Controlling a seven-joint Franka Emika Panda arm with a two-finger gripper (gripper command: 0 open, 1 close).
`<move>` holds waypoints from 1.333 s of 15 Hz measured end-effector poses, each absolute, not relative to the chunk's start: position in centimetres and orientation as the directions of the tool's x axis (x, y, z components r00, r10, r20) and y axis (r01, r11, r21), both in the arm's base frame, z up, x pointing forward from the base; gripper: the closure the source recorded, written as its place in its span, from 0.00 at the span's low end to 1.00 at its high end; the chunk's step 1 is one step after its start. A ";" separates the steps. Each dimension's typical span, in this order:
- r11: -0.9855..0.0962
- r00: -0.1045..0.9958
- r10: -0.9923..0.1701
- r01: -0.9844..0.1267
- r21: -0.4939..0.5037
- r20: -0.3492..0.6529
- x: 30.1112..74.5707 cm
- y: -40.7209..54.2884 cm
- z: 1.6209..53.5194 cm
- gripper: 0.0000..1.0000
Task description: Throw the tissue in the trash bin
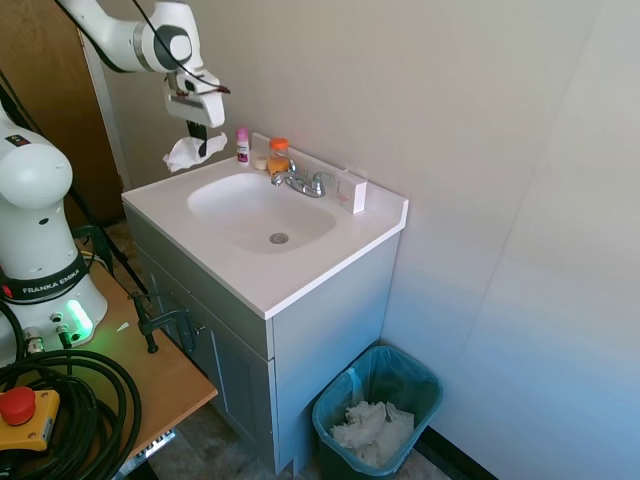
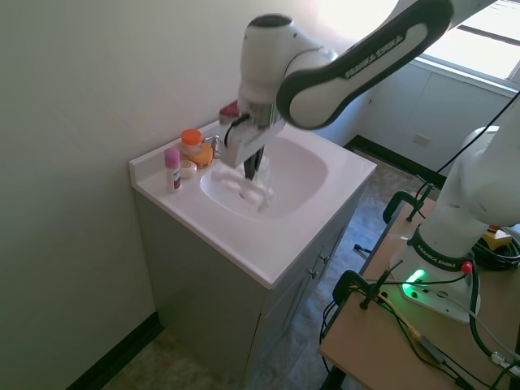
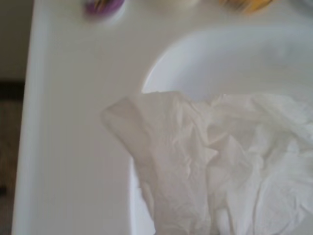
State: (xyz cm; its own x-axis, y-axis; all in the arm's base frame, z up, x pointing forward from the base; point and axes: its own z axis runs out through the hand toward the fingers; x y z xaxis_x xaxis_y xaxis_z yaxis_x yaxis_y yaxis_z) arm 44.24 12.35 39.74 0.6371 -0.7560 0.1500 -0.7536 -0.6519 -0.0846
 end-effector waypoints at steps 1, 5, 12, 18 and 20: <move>-0.606 0.583 -0.794 -0.783 -0.140 0.172 44.5 9.1 43.2 1.00; -0.360 0.316 -0.931 -0.874 -0.326 0.180 45.1 -8.5 50.3 1.00; 0.177 -0.171 -0.984 -0.909 -0.377 -0.051 43.9 -35.1 42.1 1.00; 0.334 -0.319 -0.942 -0.924 -0.186 -0.106 47.4 -43.2 27.7 1.00; 0.345 -0.331 -0.937 -0.928 -0.139 -0.112 48.4 -45.6 23.4 1.00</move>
State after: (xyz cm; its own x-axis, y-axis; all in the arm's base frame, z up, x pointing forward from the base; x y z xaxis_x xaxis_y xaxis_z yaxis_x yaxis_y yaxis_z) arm 48.45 -45.55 23.37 -0.3315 -0.9368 -0.1117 -0.9282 0.3450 -0.1394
